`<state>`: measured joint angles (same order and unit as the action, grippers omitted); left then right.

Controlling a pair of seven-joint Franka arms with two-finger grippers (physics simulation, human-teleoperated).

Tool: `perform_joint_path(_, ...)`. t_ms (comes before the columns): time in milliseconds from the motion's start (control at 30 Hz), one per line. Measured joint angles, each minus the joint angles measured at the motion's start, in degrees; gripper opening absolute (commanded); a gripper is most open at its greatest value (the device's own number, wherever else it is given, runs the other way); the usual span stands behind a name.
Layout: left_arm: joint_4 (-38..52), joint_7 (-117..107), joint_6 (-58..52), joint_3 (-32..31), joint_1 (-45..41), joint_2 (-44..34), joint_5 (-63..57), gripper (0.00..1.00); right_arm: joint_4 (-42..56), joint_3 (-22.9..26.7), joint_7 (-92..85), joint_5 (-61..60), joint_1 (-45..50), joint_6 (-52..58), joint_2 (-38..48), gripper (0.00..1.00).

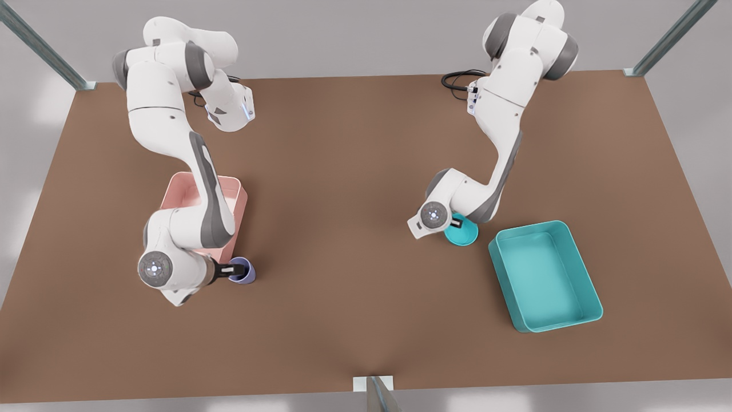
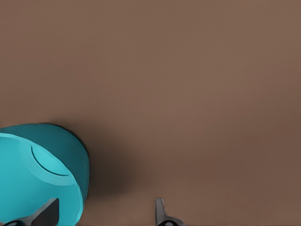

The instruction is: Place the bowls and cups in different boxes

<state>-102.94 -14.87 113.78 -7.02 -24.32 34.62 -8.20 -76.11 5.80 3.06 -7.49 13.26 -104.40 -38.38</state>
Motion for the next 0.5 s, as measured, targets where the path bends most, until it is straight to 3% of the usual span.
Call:
perform_joint_path(267,-2.6,-5.5,5.9,0.1,0.8,0.5,-2.9,0.97,-8.0,0.1,2.1,0.0,4.6,-8.3,1.5,1.0)
perform_joint_path(300,-2.6,-6.0,6.3,0.2,0.8,0.6,-3.3,0.89,-9.9,0.1,2.4,0.0,4.6,-9.6,2.2,1.0)
perform_joint_path(333,-2.5,-6.5,6.6,0.2,0.9,0.6,-3.7,0.69,-11.3,0.1,2.7,0.0,4.7,-10.8,2.7,1.0)
perform_joint_path(367,-2.5,-7.0,6.9,0.2,1.0,0.6,-4.0,0.57,-12.2,0.0,3.0,0.0,4.7,-11.9,2.8,1.0)
perform_joint_path(400,-2.3,-7.5,7.1,0.2,1.1,0.5,-4.3,0.31,-12.7,0.0,3.3,0.0,4.8,-12.9,2.7,1.0)
perform_joint_path(433,-2.2,-8.1,7.2,0.2,1.1,0.4,-4.6,0.21,-13.1,0.0,3.5,-0.1,4.8,-13.8,2.6,1.0)
perform_joint_path(500,-1.8,-9.2,7.2,0.3,1.1,0.2,-5.5,0.21,-14.2,0.0,4.1,-0.2,5.1,-15.4,2.7,1.0)
